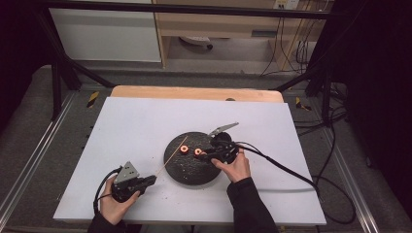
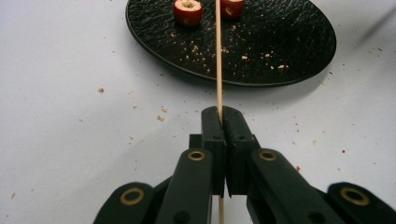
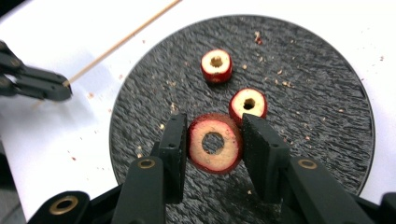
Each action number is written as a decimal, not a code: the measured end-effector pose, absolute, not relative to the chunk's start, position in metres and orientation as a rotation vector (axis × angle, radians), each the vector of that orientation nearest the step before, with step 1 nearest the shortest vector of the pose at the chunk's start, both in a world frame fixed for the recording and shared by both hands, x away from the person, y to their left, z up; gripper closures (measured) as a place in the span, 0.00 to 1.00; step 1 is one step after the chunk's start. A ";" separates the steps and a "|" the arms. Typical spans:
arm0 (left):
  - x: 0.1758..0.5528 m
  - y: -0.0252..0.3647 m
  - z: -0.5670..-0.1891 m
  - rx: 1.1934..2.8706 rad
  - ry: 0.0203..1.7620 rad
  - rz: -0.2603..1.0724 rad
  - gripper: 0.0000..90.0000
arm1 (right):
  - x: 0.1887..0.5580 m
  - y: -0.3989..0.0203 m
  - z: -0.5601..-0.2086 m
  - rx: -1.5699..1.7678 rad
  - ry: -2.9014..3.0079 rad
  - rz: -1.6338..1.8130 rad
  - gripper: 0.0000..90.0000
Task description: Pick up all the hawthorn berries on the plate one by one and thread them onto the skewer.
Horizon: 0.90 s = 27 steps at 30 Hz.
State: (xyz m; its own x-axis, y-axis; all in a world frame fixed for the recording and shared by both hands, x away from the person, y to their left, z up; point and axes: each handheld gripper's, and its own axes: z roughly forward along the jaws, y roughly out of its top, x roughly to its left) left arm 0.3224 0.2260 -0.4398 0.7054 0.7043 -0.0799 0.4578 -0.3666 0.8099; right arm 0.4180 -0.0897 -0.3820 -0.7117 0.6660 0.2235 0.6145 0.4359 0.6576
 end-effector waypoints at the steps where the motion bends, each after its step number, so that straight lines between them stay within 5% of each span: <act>1: 0.322 0.226 -0.440 2.027 0.887 0.351 0.98 | 0.417 -0.092 -0.382 1.174 2.586 1.177 0.70; 27: 0.319 0.211 -0.440 2.015 0.883 0.362 0.98 | 0.400 -0.113 -0.408 1.365 2.199 1.684 0.70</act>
State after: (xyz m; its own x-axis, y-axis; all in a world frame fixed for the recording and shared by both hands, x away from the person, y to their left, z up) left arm 0.3194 0.2110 -0.4402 0.7048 0.7052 -0.0764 0.4485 -0.3595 0.8183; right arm 0.4005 -0.1132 -0.4083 -0.6083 0.6581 0.4437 0.5999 0.0152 0.7999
